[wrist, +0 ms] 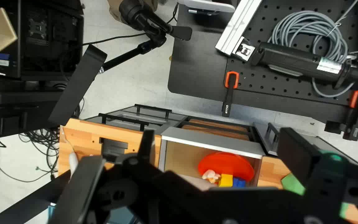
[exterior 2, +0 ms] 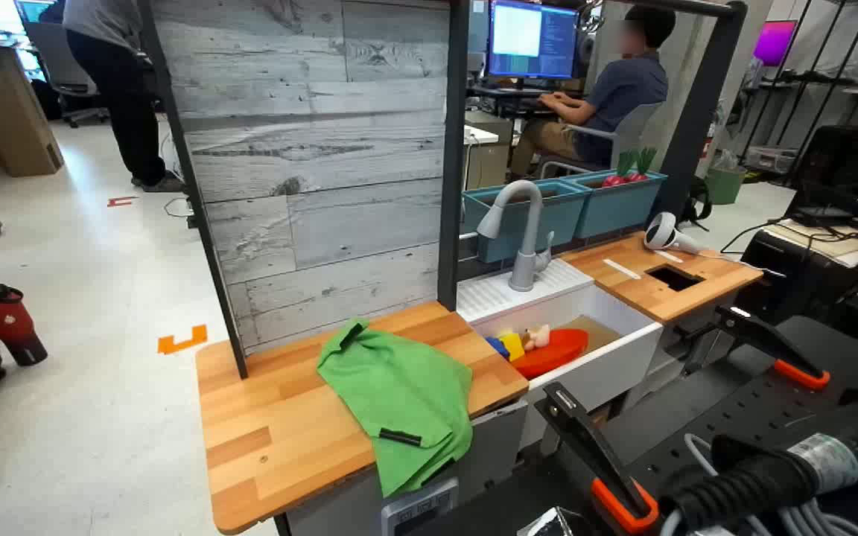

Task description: Fold the green cloth

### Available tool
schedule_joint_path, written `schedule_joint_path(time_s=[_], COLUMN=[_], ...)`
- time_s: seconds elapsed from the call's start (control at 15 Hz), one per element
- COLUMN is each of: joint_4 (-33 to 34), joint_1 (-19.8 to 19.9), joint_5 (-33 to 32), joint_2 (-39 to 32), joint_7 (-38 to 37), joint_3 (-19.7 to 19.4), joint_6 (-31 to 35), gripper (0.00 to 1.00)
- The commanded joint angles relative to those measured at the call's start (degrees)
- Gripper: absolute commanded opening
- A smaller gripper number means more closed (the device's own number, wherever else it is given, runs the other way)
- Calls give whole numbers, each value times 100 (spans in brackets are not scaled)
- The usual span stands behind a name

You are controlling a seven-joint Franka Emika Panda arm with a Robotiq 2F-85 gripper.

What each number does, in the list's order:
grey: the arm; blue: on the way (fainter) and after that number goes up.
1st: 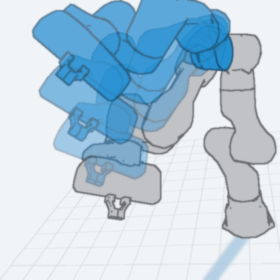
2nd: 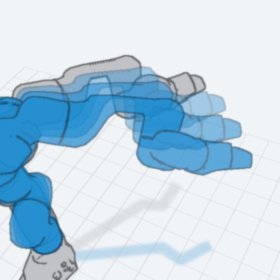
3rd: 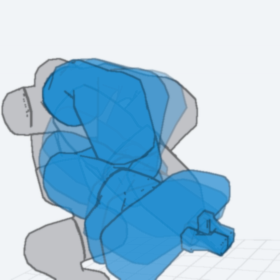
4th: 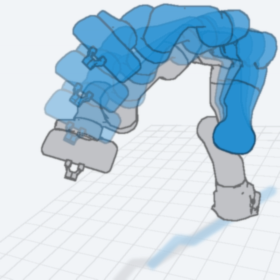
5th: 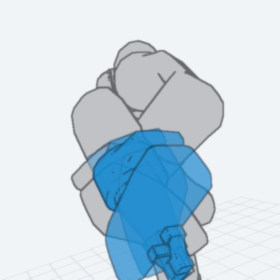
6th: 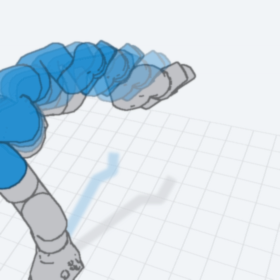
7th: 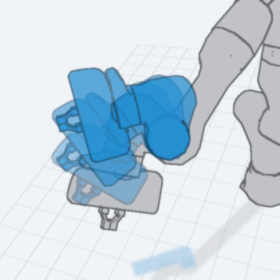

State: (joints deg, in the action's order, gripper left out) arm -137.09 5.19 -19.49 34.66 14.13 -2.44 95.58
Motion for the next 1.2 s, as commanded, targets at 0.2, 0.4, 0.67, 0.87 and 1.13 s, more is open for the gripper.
schedule_joint_path(time_s=[0.2, 0.4, 0.67, 0.87, 1.13], joint_4=[43, 37, -81, -147, 25], joint_1=[-169, -316, -579, -703, -889], joint_5=[-14, 201, 432, 304, 3], joint_2=[-297, -825, -1908, -2926, -4366], joint_7=[-355, -1028, -1855, -2420, -3085], joint_3=[-4, 195, 522, 762, 854], joint_6=[109, 440, 1489, 2437, 3409], gripper=[100, 100, 100, 100, 100])
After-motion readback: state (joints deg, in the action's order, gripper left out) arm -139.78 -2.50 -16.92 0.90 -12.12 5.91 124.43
